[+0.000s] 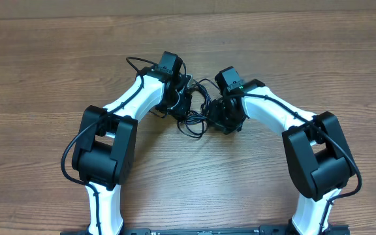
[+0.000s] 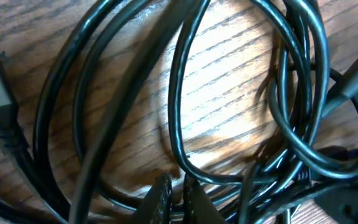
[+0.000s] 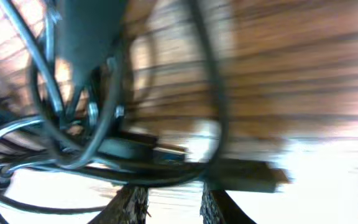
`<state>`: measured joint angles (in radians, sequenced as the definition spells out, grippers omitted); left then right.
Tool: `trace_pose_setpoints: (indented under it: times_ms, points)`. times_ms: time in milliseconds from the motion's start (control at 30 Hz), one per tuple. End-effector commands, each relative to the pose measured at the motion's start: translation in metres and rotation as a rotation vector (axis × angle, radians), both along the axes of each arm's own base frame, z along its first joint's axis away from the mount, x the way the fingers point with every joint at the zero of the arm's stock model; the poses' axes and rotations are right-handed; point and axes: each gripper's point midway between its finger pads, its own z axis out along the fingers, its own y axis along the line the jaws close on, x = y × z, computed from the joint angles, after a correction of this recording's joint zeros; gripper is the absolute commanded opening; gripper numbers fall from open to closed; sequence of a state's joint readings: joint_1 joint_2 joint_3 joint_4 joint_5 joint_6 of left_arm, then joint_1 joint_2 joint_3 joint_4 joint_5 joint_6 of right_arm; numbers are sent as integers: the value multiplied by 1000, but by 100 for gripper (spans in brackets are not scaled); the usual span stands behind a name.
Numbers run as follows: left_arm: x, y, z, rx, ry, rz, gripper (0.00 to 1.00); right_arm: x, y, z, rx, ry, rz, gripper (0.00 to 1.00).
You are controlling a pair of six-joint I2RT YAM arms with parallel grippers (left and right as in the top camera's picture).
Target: Untangle cables
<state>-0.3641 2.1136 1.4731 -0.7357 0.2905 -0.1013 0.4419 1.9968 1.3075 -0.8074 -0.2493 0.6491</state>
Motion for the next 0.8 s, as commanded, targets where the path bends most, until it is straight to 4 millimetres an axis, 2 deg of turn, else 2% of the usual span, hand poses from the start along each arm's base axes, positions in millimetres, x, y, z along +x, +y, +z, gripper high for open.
trace_pose_setpoints:
  times_ms: [0,100,267,567,667,767]
  points:
    - [1,7,-7,11,18,38,10,25,-10,13,-123,-102,30,29]
    - [2,10,-7,10,22,57,11,20,-3,12,-123,-98,49,30]
    - [4,12,-6,9,23,70,11,13,21,12,-104,-121,105,31]
    - [2,8,-5,-16,31,64,9,13,13,-5,-156,-95,64,32]
    - [2,6,-4,-29,34,62,9,19,10,-3,-109,-84,37,33]
    - [3,4,-4,-35,31,60,9,20,21,3,30,-62,101,35]
